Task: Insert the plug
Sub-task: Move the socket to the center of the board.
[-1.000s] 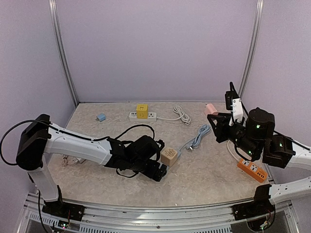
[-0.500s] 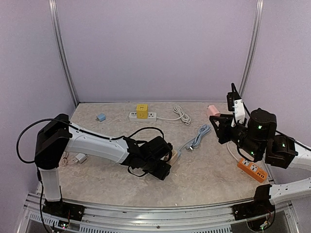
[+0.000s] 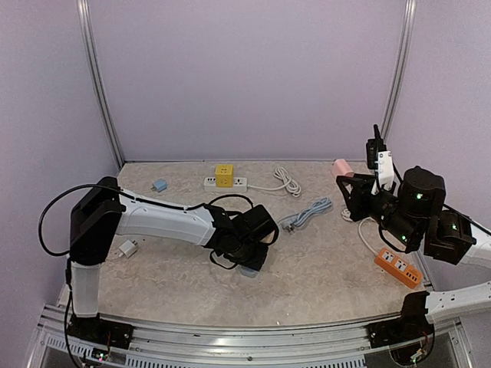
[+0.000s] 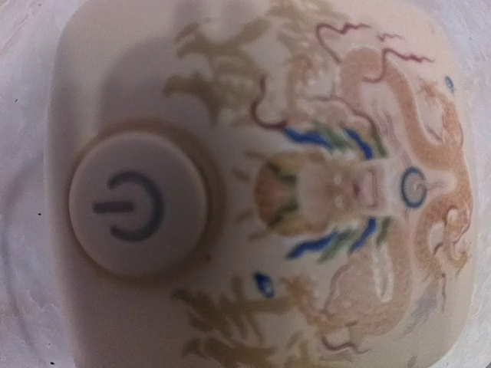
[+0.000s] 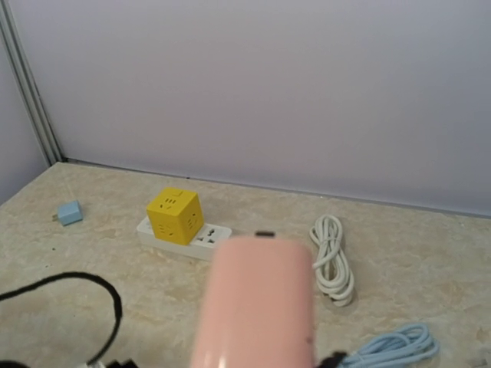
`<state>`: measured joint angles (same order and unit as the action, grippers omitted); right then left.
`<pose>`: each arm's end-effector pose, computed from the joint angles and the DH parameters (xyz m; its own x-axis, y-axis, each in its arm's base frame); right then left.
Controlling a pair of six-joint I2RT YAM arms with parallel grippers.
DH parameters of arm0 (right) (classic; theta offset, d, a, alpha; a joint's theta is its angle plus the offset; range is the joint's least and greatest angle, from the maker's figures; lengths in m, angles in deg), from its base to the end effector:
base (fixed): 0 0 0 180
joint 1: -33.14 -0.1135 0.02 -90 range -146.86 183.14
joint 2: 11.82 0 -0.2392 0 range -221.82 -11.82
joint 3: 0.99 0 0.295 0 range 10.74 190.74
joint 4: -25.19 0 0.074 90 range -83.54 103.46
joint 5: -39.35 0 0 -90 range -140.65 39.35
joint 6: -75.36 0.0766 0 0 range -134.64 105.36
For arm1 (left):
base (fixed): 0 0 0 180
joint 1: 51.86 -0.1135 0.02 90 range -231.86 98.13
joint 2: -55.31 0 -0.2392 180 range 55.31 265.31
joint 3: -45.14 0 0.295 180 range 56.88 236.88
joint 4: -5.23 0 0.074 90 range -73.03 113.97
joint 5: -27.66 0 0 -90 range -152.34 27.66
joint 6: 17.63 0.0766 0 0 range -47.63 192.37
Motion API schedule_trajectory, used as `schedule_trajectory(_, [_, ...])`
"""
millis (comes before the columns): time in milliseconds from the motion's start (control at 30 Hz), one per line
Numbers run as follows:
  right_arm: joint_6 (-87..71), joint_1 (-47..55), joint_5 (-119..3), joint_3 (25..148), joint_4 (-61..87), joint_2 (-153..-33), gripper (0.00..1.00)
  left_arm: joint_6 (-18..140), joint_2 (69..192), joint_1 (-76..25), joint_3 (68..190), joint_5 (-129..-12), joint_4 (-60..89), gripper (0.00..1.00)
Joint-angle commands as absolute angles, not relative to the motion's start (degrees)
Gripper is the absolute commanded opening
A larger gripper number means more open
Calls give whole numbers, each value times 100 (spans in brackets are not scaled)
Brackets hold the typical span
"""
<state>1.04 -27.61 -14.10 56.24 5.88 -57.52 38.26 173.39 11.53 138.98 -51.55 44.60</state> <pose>0.1748 0.2188 0.3253 -0.1752 0.1315 -0.9757 -0.3794 0.9055 0.1902 0.2224 -0.4119 0.0697 -0.8038 0.3747 -0.4621 0.4713 0.8750 -0.1104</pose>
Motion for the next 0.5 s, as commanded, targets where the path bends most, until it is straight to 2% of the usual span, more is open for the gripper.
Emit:
schedule_trajectory(0, [56,-2759,-1271,5778,487,-5758,0,3086,17476,865,14211,-4511,5040,37])
schedule_trajectory(300, [495,-2582,-1658,6041,16,-6391,0,2617,18061,554,15037,-4807,5074,39])
schedule_trajectory(467, [880,-2046,-2848,6378,-576,-6930,0,2561,17952,568,14858,-5205,4625,43])
